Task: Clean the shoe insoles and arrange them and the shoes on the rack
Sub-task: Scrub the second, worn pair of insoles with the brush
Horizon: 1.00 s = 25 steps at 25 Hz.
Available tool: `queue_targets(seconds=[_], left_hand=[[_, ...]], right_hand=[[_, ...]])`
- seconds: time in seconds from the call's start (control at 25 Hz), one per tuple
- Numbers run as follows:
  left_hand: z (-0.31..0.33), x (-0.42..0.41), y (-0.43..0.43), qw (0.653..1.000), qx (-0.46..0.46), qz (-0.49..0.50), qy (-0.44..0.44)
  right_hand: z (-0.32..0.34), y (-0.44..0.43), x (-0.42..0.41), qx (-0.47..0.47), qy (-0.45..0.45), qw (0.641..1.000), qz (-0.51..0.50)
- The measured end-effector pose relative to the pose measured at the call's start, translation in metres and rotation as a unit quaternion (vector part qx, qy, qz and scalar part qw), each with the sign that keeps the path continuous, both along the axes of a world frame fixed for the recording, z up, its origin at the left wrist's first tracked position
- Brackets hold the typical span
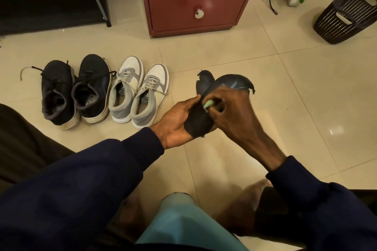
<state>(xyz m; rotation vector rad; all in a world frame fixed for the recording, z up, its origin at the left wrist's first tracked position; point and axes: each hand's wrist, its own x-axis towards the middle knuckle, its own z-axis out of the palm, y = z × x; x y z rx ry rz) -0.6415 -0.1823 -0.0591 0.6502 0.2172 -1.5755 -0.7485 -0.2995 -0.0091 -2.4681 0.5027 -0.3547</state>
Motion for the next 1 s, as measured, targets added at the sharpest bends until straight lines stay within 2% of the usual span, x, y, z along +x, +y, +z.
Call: queue_targets(seconds=[0.12,0.2,0.32,0.52,0.68,0.76,0.88,0.92,1.0], left_hand=[[0.001,-0.002,-0.001,1.0,-0.009,-0.025,-0.012],[0.003,-0.002,-0.001,1.0,-0.004,-0.019,-0.011],[-0.002,0.001,0.0,1.0,-0.001,0.001,-0.001],[0.001,-0.002,-0.001,1.0,-0.009,-0.027,-0.006],[0.0,0.0,0.001,1.0,-0.003,-0.003,0.008],[0.002,0.0,0.0,1.0,-0.004,0.0,0.003],[0.005,0.0,-0.001,1.0,-0.013,-0.009,-0.016],[0.007,0.001,-0.001,1.0,-0.013,-0.005,-0.012],[0.003,0.002,0.001,1.0,-0.009,0.0,-0.01]], right_hand=[[0.001,-0.024,-0.003,-0.01,-0.044,0.995,-0.093],[0.003,-0.012,-0.004,0.008,-0.043,0.996,-0.083],[0.001,0.007,0.001,0.023,-0.003,1.0,0.0],[-0.001,-0.024,-0.004,-0.014,-0.051,0.993,-0.109],[-0.002,0.006,0.0,0.018,0.008,1.0,0.025],[-0.002,-0.006,0.001,-0.002,-0.003,1.0,0.005],[-0.003,-0.023,-0.002,-0.039,-0.047,0.993,-0.101],[-0.002,-0.017,-0.003,-0.033,-0.05,0.994,-0.095],[-0.002,0.007,-0.001,0.003,-0.027,1.0,-0.01]])
